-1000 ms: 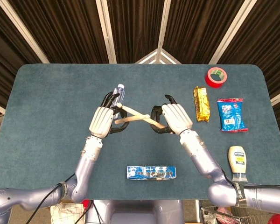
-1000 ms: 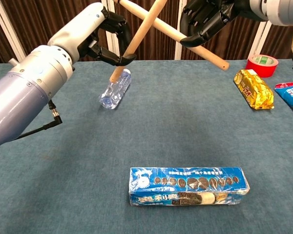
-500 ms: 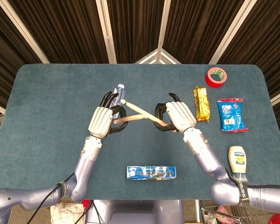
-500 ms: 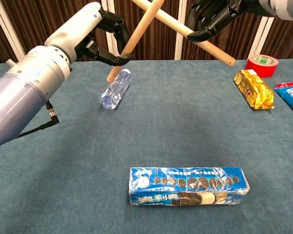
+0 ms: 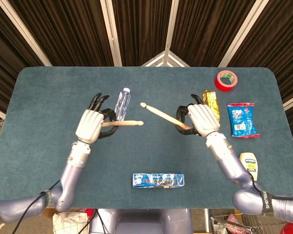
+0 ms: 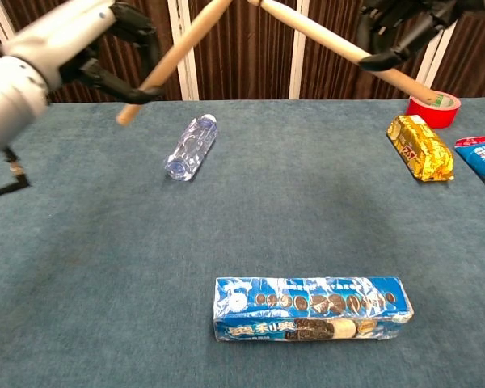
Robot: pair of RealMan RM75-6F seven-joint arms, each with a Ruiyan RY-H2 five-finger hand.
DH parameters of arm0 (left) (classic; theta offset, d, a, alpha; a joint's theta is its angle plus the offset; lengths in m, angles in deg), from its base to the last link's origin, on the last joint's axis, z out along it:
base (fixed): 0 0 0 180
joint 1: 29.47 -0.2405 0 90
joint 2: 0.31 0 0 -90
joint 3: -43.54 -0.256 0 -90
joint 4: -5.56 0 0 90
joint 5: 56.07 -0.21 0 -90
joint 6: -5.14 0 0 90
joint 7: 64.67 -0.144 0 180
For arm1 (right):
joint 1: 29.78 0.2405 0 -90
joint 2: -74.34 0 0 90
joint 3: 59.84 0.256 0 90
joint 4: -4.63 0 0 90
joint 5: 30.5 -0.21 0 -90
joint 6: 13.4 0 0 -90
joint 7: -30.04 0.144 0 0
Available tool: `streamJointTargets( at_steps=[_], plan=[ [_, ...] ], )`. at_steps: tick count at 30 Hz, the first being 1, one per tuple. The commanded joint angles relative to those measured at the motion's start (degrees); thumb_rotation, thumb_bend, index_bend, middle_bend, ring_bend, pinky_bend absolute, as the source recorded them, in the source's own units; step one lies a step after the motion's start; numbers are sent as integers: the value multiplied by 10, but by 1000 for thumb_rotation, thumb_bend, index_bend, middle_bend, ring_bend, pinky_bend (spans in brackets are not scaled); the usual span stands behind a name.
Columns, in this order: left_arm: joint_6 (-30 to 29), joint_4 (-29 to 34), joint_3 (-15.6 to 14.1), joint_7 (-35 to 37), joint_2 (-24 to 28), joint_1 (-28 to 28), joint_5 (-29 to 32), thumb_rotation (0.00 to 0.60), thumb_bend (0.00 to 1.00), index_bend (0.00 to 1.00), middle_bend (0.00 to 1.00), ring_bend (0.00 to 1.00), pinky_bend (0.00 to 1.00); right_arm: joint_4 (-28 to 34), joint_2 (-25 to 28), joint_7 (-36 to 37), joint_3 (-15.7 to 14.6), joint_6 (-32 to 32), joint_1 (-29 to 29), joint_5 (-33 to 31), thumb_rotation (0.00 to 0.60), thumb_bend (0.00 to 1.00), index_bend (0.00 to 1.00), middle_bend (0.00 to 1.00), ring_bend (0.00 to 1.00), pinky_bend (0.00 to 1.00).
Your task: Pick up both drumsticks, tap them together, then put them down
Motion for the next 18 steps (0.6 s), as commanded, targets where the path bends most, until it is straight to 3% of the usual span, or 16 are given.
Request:
streamJointTargets(
  at_steps=[1,5,9,18],
  plan=[
    [11,59,-33,-45,84,-39,14,600,454,653,612,120,0,-39,15,23,-38,-9,-36,81,600,445,766,628,419,36],
    [17,86,-59,-52,150,-71,27,600,454,653,612,121,0,-94,9,51,-81,-33,-70,183,600,445,766,628,420,36],
    [39,82,-84,-48,182,-90,46,600,454,654,612,120,0,-143,-9,83,-118,-41,-91,246,600,445,766,628,420,36],
    [109,-20,-116,-43,155,-91,76,600,454,655,611,120,0,-262,-78,102,-158,-48,-109,314,600,448,766,628,420,36]
  ],
)
